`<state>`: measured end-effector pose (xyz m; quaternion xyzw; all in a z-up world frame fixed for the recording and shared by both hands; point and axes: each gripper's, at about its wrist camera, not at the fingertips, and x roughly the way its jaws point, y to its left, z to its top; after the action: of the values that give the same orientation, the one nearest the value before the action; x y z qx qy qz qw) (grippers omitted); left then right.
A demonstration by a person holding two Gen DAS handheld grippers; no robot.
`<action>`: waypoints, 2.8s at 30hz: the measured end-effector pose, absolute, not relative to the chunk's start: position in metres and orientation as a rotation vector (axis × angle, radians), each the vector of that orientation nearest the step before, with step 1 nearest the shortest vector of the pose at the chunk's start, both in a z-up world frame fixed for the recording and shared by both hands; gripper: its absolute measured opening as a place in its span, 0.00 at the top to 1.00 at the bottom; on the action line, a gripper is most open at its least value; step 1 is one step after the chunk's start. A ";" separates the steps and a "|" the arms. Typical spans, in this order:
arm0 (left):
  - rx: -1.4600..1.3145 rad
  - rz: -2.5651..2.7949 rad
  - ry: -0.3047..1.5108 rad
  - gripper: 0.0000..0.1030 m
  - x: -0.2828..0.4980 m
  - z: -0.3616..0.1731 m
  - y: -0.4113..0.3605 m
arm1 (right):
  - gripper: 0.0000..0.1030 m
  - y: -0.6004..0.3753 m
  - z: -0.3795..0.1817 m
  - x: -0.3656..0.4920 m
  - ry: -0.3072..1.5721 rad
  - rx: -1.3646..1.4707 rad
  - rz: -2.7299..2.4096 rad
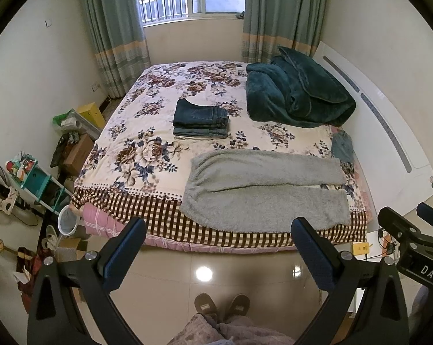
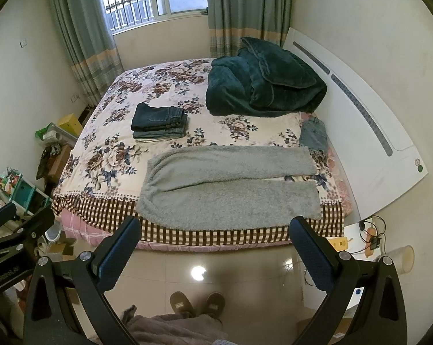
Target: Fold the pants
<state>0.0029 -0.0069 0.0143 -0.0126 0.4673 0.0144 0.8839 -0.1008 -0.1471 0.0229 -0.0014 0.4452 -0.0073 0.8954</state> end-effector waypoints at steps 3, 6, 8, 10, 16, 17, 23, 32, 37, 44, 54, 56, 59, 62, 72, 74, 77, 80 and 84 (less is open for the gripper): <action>-0.029 0.031 0.972 0.00 0.003 0.014 -0.007 | 0.00 -0.148 0.024 -0.100 0.924 -0.005 -0.015; -0.032 0.031 0.973 0.00 0.003 0.015 -0.008 | 0.00 -0.148 0.024 -0.100 0.923 -0.004 -0.015; -0.032 0.029 0.975 0.00 0.003 0.015 -0.009 | 0.00 -0.149 0.024 -0.099 0.923 -0.002 -0.013; -0.032 0.031 0.973 0.00 0.003 0.015 -0.009 | 0.00 -0.152 0.024 -0.099 0.919 -0.003 -0.015; -0.038 0.027 0.972 0.00 0.001 0.014 -0.006 | 0.00 -0.154 0.027 -0.101 0.918 -0.004 -0.015; -0.040 0.029 0.971 0.00 0.000 0.014 -0.006 | 0.00 -0.155 0.027 -0.101 0.918 -0.003 -0.014; -0.042 0.029 0.967 0.00 -0.002 0.013 -0.005 | 0.00 -0.154 0.027 -0.101 0.916 -0.002 -0.016; -0.044 0.029 0.966 0.00 -0.002 0.014 -0.007 | 0.00 -0.160 0.037 -0.104 0.911 -0.003 -0.012; -0.045 0.030 0.965 0.00 -0.003 0.014 -0.007 | 0.00 -0.158 0.036 -0.105 0.910 -0.004 -0.014; -0.046 0.029 0.963 0.00 -0.003 0.014 -0.008 | 0.00 -0.157 0.035 -0.106 0.908 -0.004 -0.015; -0.046 0.029 0.962 0.00 -0.005 0.013 -0.007 | 0.00 -0.155 0.041 -0.109 0.909 0.005 -0.013; -0.044 0.037 0.956 0.00 -0.005 0.013 -0.008 | 0.00 -0.158 0.039 -0.105 0.909 0.015 -0.019; -0.041 0.082 0.930 0.00 0.004 0.010 -0.010 | 0.00 -0.165 0.029 -0.096 0.910 0.035 -0.039; -0.049 0.126 0.912 0.00 0.020 0.003 -0.011 | 0.00 -0.173 0.008 -0.076 0.906 0.055 -0.069; 0.022 0.216 0.951 0.00 0.101 -0.064 -0.032 | 0.00 -0.212 -0.071 0.048 0.946 0.055 -0.195; 0.033 0.209 0.976 0.00 0.122 -0.082 -0.036 | 0.00 -0.222 -0.088 0.079 0.958 0.058 -0.221; 0.059 0.209 1.007 0.00 0.155 -0.103 -0.040 | 0.00 -0.234 -0.114 0.128 0.981 0.071 -0.251; 0.071 0.211 1.044 0.00 0.205 -0.131 -0.044 | 0.00 -0.247 -0.146 0.188 1.017 0.091 -0.289; 0.021 0.196 1.120 0.00 0.284 -0.175 -0.043 | 0.00 -0.268 -0.190 0.271 1.065 0.130 -0.331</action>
<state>0.2840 -0.0427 -0.1745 0.0098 0.5301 0.0930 0.8427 0.2706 -0.2679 -0.1901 0.0617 0.5050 -0.1571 0.8464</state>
